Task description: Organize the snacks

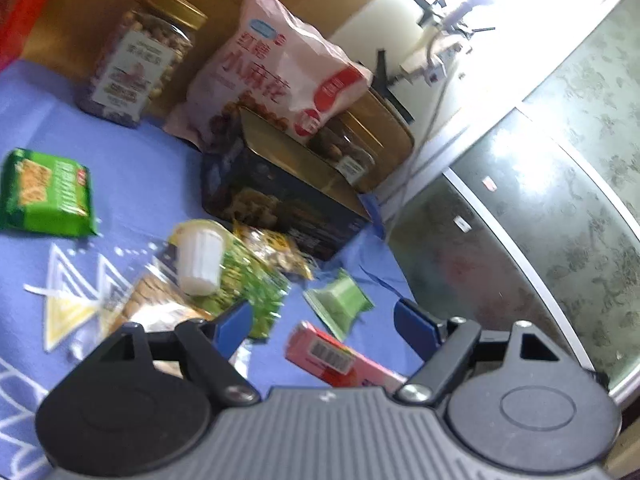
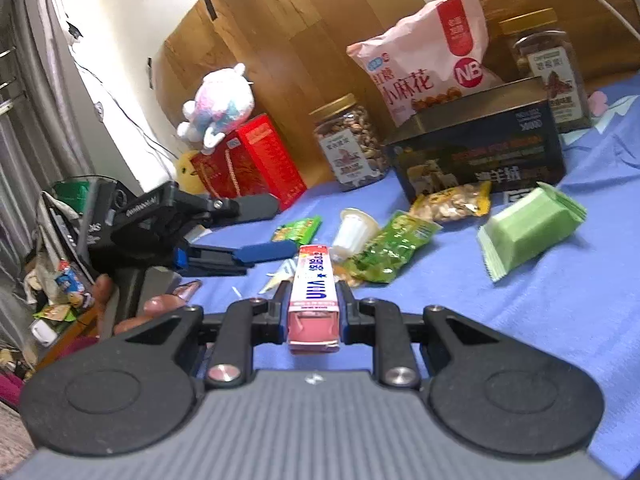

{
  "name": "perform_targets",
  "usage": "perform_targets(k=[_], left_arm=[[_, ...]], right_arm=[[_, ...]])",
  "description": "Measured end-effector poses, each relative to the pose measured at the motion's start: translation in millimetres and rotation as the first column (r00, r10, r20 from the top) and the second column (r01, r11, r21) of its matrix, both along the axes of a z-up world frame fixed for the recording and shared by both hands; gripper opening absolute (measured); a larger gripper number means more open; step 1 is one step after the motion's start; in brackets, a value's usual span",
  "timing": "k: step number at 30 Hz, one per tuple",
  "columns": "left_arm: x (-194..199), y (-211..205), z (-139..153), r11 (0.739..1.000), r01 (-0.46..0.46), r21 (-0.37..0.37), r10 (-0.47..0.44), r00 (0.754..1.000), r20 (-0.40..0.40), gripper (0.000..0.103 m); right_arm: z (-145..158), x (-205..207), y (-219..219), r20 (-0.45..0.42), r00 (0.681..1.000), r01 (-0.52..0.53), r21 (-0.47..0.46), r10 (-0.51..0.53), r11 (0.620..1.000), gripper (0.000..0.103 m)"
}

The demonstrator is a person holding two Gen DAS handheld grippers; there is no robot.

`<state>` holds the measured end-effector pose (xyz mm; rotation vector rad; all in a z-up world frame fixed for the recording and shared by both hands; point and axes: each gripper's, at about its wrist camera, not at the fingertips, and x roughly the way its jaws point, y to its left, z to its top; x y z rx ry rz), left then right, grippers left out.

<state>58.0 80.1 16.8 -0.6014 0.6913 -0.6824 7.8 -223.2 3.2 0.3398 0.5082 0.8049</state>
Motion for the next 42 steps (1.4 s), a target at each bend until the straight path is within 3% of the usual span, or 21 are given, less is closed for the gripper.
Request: perform_targets(k=[2, 7, 9, 26, 42], left_arm=[[-1, -9, 0, 0.999, 0.036, 0.012, -0.036, 0.999, 0.006, 0.080], [-7, -23, 4, 0.996, 0.030, 0.087, -0.034, 0.998, 0.045, 0.057], [-5, -21, 4, 0.997, 0.030, 0.068, -0.033, 0.999, 0.039, 0.055], [-1, -20, 2, 0.997, 0.011, 0.072, -0.014, 0.999, 0.037, 0.053], [29, -31, 30, 0.994, -0.001, 0.108, -0.009, 0.995, 0.095, 0.052]], right_arm=[[2, 1, 0, 0.006, 1.000, -0.017, 0.016, 0.017, 1.000, 0.025], [7, 3, -2, 0.034, 0.999, -0.027, 0.005, 0.027, 1.000, 0.025], [8, 4, -5, 0.037, 0.999, -0.032, 0.010, 0.031, 0.999, 0.025], [9, 4, -2, 0.062, 0.998, -0.029, -0.014, 0.030, 0.999, 0.025], [34, 25, 4, 0.204, 0.978, -0.026, -0.128, 0.052, 0.991, 0.025]])
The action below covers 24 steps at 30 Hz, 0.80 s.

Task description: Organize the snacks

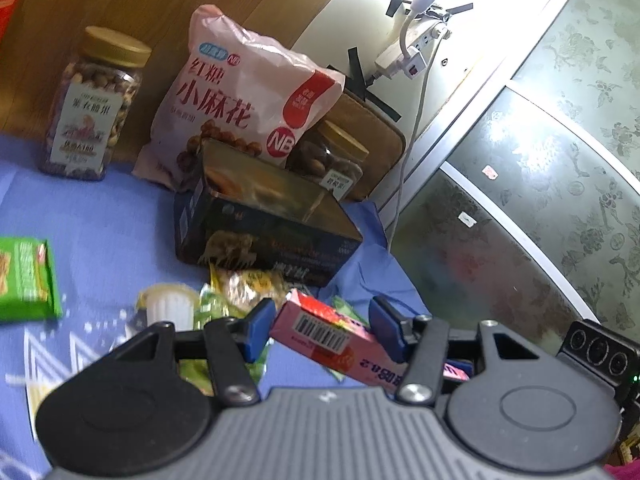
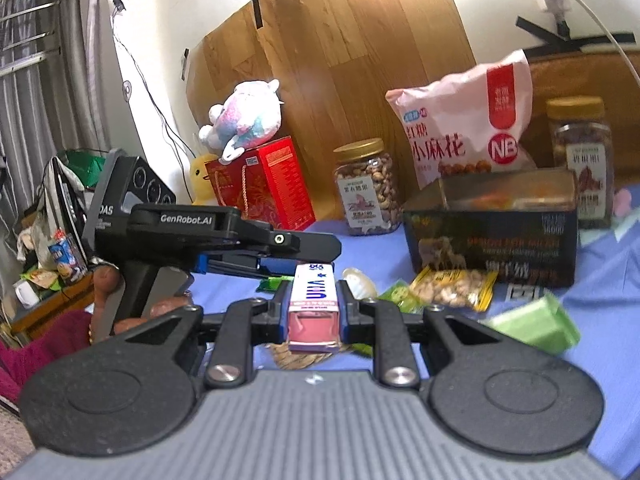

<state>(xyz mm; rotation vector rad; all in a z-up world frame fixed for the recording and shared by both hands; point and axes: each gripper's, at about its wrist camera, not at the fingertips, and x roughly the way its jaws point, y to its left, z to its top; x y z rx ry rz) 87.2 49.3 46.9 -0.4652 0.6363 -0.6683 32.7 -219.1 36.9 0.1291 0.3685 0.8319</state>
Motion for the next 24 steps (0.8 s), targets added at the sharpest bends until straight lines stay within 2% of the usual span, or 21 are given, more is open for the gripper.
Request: perform_targets(k=[4, 11, 13, 17, 20, 21, 22, 24], left_arm=[[25, -7, 12, 1.000, -0.007, 0.009, 0.007, 1.000, 0.018, 0.052], [97, -24, 25, 0.998, -0.032, 0.062, 0.029, 0.999, 0.044, 0.052], [119, -28, 23, 0.996, -0.048, 0.075, 0.045, 0.998, 0.045, 0.053], [161, -34, 8, 0.989, -0.099, 0.107, 0.100, 0.995, -0.004, 0.054], [178, -42, -3, 0.974, -0.140, 0.179, 0.146, 0.989, -0.022, 0.057], [180, -43, -5, 0.969, -0.149, 0.199, 0.155, 0.988, -0.018, 0.058], [180, -44, -6, 0.965, -0.158, 0.211, 0.165, 0.986, -0.016, 0.058], [175, -40, -4, 0.967, -0.159, 0.198, 0.164, 0.986, -0.009, 0.058]], right_arm=[[9, 22, -2, 0.036, 0.999, 0.002, -0.024, -0.001, 1.000, 0.025], [24, 91, -12, 0.012, 1.000, 0.010, -0.022, -0.009, 1.000, 0.025], [25, 115, -13, -0.001, 1.000, 0.014, -0.019, -0.014, 1.000, 0.025], [16, 154, -7, -0.012, 1.000, 0.026, -0.057, -0.027, 0.998, 0.025], [3, 176, 1, 0.004, 0.996, 0.094, -0.106, -0.094, 0.990, 0.027], [0, 183, 2, 0.012, 0.992, 0.127, -0.126, -0.126, 0.984, 0.033], [-3, 188, 3, 0.014, 0.989, 0.149, -0.134, -0.148, 0.980, 0.037], [-5, 189, -2, 0.015, 0.983, 0.185, -0.117, -0.184, 0.976, 0.037]])
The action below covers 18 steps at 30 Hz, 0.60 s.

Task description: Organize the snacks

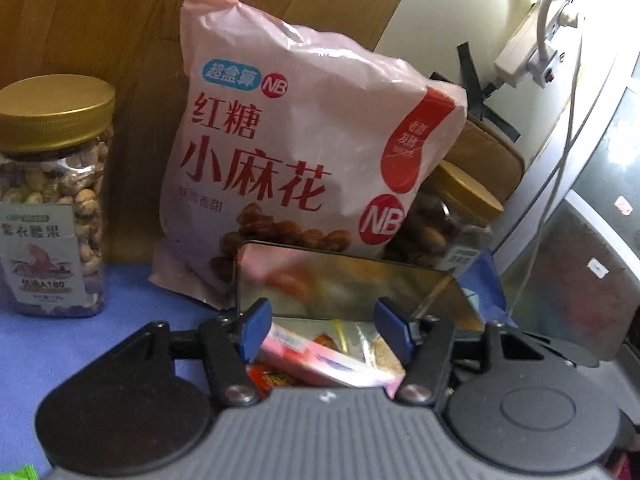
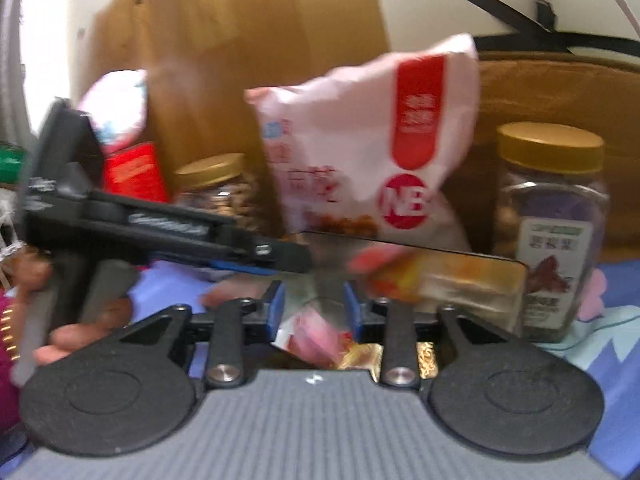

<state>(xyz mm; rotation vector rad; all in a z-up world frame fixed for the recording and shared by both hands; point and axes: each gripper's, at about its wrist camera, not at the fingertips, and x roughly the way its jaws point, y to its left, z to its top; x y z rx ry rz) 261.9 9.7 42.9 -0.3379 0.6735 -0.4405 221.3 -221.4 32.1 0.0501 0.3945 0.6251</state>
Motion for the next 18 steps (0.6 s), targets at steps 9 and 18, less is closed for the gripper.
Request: perform_targets(k=[9, 18], left_arm=[[-75, 49, 13, 0.996, 0.022, -0.090, -0.017, 0.998, 0.061, 0.058], [-113, 24, -19, 0.987, 0.123, -0.102, -0.130, 0.989, -0.067, 0.058]], right_arm=[[0, -64, -49, -0.012, 1.000, 0.029, 0.144, -0.028, 0.989, 0.037], [-46, -99, -87, -0.195, 0.961, 0.230, 0.168, -0.196, 0.958, 0.047]])
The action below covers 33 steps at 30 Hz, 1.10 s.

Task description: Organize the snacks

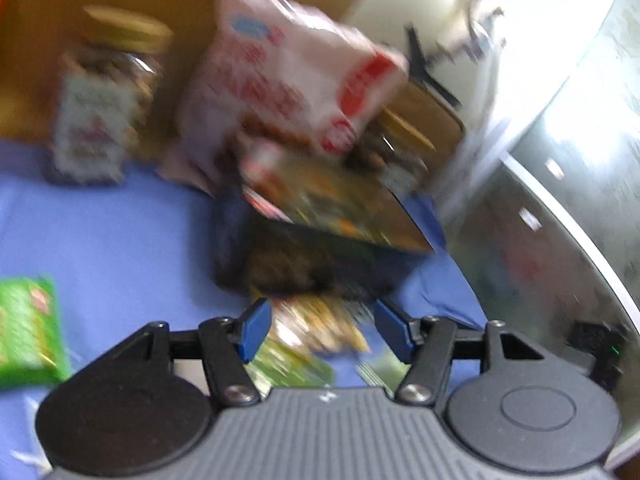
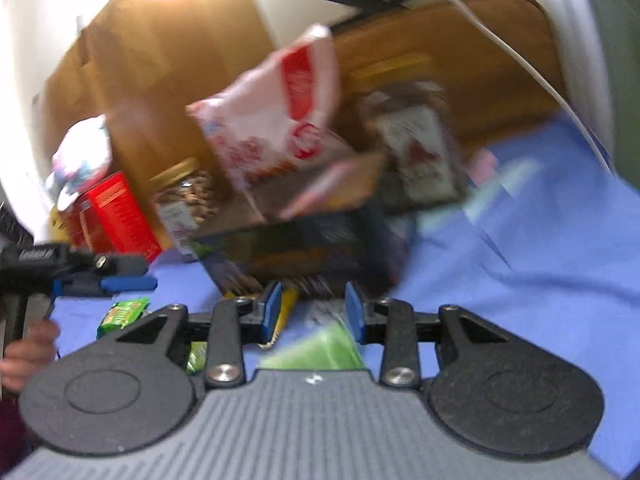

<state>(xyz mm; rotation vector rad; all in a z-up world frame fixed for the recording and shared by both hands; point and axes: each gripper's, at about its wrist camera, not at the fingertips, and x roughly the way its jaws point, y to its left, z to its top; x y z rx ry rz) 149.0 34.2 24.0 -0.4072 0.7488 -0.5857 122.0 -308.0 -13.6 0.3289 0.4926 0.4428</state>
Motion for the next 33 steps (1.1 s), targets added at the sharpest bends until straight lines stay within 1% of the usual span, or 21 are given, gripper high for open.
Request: perform_targets(k=[2, 3, 5, 6, 8, 9, 10, 11, 13, 14, 15, 16, 18, 21, 23, 24, 27, 30, 31, 32, 33], left_arm=[[-5, -23, -7, 0.998, 0.069, -0.002, -0.069, 0.997, -0.024, 0.058], [-8, -33, -10, 0.995, 0.098, -0.001, -0.098, 0.995, -0.033, 0.058], [-15, -52, -16, 0.989, 0.149, 0.011, -0.149, 0.988, -0.045, 0.058], [-18, -59, -19, 0.987, 0.160, 0.021, -0.159, 0.986, -0.052, 0.058], [-22, -67, -27, 0.985, 0.166, 0.040, -0.163, 0.984, -0.073, 0.062], [-23, -69, -31, 0.986, 0.163, 0.044, -0.159, 0.983, -0.089, 0.066], [-24, -70, -35, 0.986, 0.163, 0.043, -0.158, 0.982, -0.107, 0.066], [-24, -70, -39, 0.985, 0.166, 0.039, -0.160, 0.980, -0.121, 0.066], [-27, -68, -40, 0.986, 0.162, 0.032, -0.157, 0.981, -0.116, 0.065], [-26, -68, -40, 0.987, 0.162, 0.024, -0.158, 0.980, -0.119, 0.065], [-26, -67, -41, 0.987, 0.159, 0.017, -0.155, 0.980, -0.123, 0.055], [-25, -67, -42, 0.988, 0.153, 0.019, -0.150, 0.980, -0.129, 0.051], [-26, -66, -39, 0.991, 0.128, 0.041, -0.123, 0.986, -0.112, 0.044], [-26, -59, -25, 0.993, 0.117, 0.026, -0.115, 0.990, -0.077, 0.044], [-24, -53, -7, 0.994, 0.109, 0.026, -0.108, 0.994, -0.018, 0.043], [-22, -52, 2, 0.994, 0.104, 0.034, -0.104, 0.995, 0.009, 0.043], [-4, -52, 27, 0.995, 0.072, 0.073, -0.077, 0.994, 0.078, 0.045], [25, -54, 47, 0.994, 0.023, 0.104, -0.039, 0.988, 0.150, 0.048], [36, -56, 50, 0.994, 0.007, 0.111, -0.024, 0.987, 0.159, 0.051], [49, -57, 52, 0.992, -0.018, 0.125, -0.003, 0.986, 0.167, 0.053], [58, -59, 52, 0.987, -0.051, 0.152, 0.024, 0.985, 0.173, 0.059]], right_arm=[[-9, 2, -1, -0.057, 0.998, 0.029, -0.007, -0.029, 1.000, 0.048], [-14, 3, -1, -0.086, 0.996, 0.019, -0.007, -0.020, 1.000, 0.045], [-21, 0, -2, -0.121, 0.992, -0.016, 0.032, 0.019, 0.999, 0.029], [-21, -3, -2, -0.129, 0.991, -0.022, 0.053, 0.028, 0.998, 0.027], [-24, -10, -3, -0.144, 0.989, -0.025, 0.087, 0.038, 0.996, 0.024], [-27, -11, -6, -0.165, 0.985, -0.018, 0.130, 0.040, 0.991, 0.023], [-31, -12, -10, -0.193, 0.980, -0.012, 0.187, 0.049, 0.982, 0.022], [-35, -11, -14, -0.223, 0.973, -0.004, 0.250, 0.062, 0.968, 0.020], [-44, -12, -19, -0.280, 0.955, 0.012, 0.361, 0.096, 0.932, 0.018], [-47, -12, -19, -0.300, 0.947, 0.014, 0.400, 0.116, 0.916, 0.017], [-50, -13, -17, -0.311, 0.941, 0.014, 0.433, 0.135, 0.901, 0.017], [-49, -15, -16, -0.317, 0.936, 0.011, 0.459, 0.152, 0.889, 0.017], [-46, -16, -14, -0.323, 0.933, 0.013, 0.475, 0.160, 0.880, 0.017], [-32, -17, -12, -0.287, 0.943, -0.015, 0.476, 0.171, 0.879, 0.017], [-15, -15, -8, -0.229, 0.957, -0.053, 0.466, 0.178, 0.883, 0.017], [-3, -13, -4, -0.193, 0.966, -0.071, 0.446, 0.173, 0.892, 0.017], [30, 2, 13, -0.078, 0.987, -0.106, 0.347, 0.141, 0.932, 0.017], [55, 24, 31, 0.029, 0.994, -0.106, 0.235, 0.102, 0.966, 0.017], [59, 34, 37, 0.059, 0.995, -0.094, 0.197, 0.084, 0.976, 0.017], [63, 42, 43, 0.087, 0.994, -0.080, 0.154, 0.067, 0.985, 0.020], [64, 51, 52, 0.120, 0.992, -0.057, 0.094, 0.046, 0.994, 0.022]])
